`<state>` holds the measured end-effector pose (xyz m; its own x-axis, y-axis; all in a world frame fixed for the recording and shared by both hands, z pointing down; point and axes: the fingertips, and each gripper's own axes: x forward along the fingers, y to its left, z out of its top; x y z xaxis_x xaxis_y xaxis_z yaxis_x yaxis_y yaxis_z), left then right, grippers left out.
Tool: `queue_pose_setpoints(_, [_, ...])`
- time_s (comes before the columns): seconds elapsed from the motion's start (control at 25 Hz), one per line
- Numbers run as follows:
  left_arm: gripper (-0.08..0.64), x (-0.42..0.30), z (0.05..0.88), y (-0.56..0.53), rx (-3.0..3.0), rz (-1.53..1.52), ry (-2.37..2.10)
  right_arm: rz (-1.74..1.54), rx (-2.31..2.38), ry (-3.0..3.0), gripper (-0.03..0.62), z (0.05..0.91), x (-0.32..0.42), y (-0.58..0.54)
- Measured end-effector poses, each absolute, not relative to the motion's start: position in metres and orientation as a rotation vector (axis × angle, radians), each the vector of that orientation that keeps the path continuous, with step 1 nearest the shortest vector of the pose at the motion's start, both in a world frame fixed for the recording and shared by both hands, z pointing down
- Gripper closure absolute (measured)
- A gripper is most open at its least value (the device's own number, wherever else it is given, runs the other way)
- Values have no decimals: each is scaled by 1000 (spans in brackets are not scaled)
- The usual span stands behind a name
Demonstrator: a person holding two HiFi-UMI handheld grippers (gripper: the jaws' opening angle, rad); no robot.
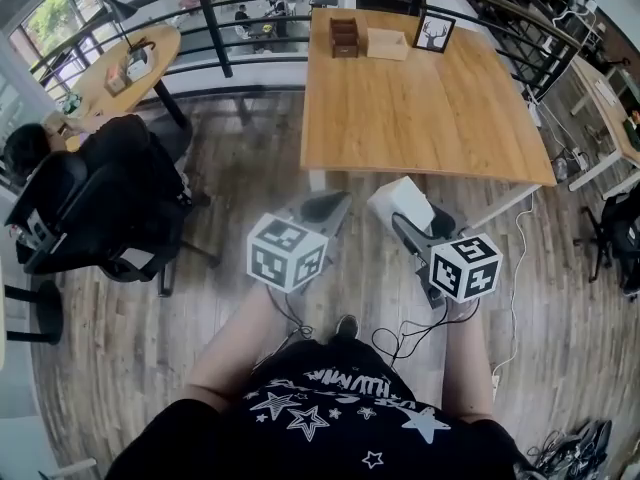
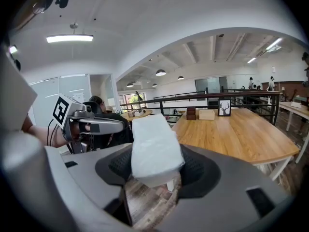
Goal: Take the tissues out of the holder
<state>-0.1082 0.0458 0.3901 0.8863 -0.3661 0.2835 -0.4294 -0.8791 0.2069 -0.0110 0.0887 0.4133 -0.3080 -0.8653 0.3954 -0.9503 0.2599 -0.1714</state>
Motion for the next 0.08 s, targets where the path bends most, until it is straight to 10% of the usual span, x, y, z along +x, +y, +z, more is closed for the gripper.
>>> queue_pose_setpoints(0.08, [546, -119, 394, 49, 2797, 346, -587, 564, 1704, -2307, 324, 418, -24, 93])
